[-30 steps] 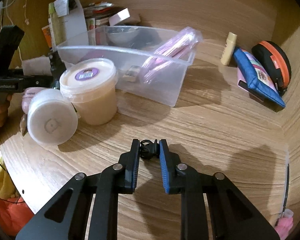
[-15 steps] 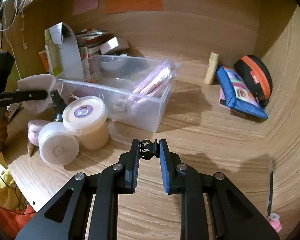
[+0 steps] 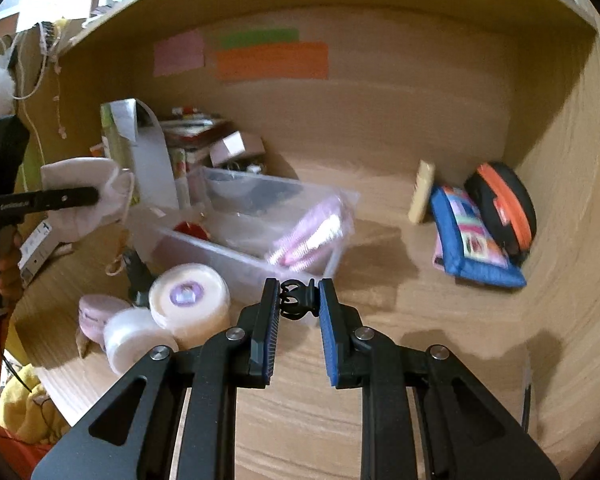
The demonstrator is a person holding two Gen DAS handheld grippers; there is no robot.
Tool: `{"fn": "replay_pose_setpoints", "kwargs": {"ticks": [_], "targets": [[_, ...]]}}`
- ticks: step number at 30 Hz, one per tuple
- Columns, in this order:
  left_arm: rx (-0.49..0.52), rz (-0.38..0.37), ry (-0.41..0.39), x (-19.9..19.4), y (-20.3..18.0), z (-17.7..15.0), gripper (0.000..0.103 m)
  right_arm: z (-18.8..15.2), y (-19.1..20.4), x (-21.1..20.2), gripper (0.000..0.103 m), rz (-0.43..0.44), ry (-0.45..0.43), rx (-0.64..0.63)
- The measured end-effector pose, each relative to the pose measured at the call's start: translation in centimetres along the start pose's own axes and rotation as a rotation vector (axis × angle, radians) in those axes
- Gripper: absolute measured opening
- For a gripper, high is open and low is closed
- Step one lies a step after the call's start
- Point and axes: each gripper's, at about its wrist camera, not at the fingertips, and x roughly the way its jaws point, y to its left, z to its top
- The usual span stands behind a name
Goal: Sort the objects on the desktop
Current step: 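Carry the white cloth with the left gripper and black clip with the right into the box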
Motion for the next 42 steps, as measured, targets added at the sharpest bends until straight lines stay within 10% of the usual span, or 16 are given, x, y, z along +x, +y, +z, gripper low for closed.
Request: {"fn": "replay_pose_setpoints", "kwargs": {"ticks": [21,33,42], "targets": [[0.034,-0.019,0.114,8.4,-1.2,4.2,0.039,4.7,1.8,5.1,0.017,0.111,-0.016,-0.038],[0.069,0.017,0.189,11.9,-0.8,3.0,0.039,4.6,4.2,11.8,0.017,0.151,0.114,-0.109],[0.106,0.071,0.111,10.2,-1.5,2.9,0.072,3.9,3.9,12.6,0.017,0.149,0.150,-0.107]]}}
